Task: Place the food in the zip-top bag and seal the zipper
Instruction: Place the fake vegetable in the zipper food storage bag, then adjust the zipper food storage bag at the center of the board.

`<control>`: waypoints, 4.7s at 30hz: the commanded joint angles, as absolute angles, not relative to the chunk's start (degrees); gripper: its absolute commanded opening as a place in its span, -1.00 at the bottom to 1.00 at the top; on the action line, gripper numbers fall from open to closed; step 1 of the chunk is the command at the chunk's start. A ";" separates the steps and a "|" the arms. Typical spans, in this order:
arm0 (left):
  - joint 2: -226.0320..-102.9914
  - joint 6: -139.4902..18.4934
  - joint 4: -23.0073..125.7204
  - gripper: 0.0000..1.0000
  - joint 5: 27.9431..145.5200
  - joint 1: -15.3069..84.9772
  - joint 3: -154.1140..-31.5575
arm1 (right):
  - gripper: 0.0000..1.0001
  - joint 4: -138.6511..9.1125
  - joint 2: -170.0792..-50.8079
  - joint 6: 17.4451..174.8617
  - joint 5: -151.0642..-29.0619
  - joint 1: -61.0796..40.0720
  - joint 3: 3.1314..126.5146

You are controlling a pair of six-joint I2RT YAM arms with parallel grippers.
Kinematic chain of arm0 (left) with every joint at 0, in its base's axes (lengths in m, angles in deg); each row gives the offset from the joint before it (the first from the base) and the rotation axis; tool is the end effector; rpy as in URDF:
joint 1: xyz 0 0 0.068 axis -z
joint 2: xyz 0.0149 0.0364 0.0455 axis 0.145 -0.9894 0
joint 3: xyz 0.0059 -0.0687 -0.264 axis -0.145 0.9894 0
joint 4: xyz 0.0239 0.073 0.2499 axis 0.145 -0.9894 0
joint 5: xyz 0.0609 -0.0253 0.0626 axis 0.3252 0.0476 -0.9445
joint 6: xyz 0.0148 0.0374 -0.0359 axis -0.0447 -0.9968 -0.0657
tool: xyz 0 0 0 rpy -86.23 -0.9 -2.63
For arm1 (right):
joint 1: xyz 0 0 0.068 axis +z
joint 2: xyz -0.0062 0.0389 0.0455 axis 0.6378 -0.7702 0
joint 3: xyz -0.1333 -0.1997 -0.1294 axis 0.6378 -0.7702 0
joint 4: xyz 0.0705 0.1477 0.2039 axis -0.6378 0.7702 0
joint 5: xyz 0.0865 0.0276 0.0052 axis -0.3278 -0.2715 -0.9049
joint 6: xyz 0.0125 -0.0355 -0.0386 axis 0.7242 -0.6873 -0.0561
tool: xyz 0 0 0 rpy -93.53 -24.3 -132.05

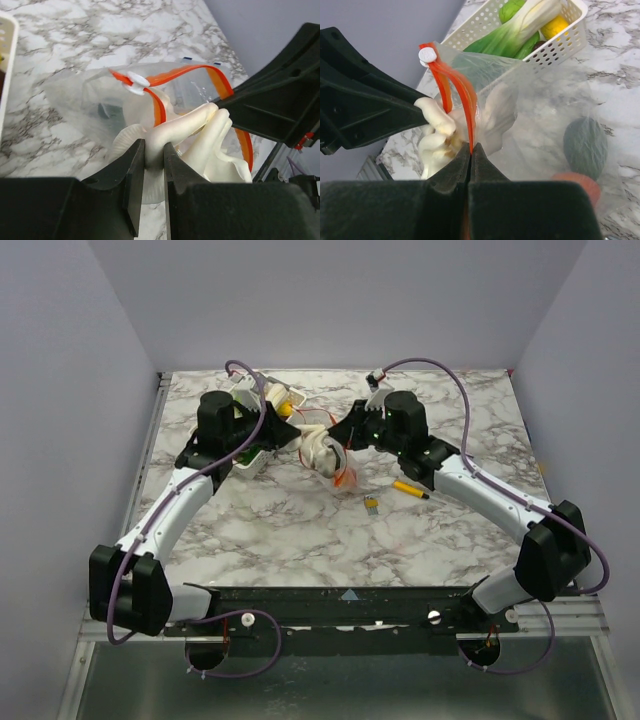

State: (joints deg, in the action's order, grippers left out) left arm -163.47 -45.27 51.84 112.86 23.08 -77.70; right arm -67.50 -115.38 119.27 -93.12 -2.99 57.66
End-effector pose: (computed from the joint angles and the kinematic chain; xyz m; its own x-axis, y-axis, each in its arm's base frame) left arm 0.2855 -0.0960 0.3258 -0.5526 -0.2394 -0.7983 0.5480 0.6174 -0.5645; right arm 0.2838 0.2192 0.3313 -0.5490 0.2026 -0.8109 -0.5264 0.6698 0.5237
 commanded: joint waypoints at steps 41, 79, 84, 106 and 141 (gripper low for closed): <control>-174.66 -33.69 12.99 0.15 100.62 38.06 -109.16 | -0.99 -60.78 -119.54 123.28 -70.82 6.60 63.92; -174.37 -39.00 20.75 0.05 71.36 35.16 -95.83 | -0.99 -61.39 -113.29 126.52 -75.66 6.25 58.93; -178.19 -42.46 16.78 -0.22 70.72 35.11 -98.67 | -0.99 -60.76 -113.53 125.99 -75.69 6.17 59.39; -177.26 -42.83 32.01 0.37 86.07 36.52 -89.67 | -0.99 -60.79 -114.64 125.71 -77.79 5.59 60.27; -165.51 -43.64 20.28 -1.00 107.52 32.75 -97.52 | -0.99 -49.08 -109.33 117.72 -71.46 -1.07 61.35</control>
State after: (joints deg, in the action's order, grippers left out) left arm -168.52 -49.97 12.35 95.11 36.21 -99.08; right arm -53.44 -113.20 119.97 -75.02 -0.65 59.43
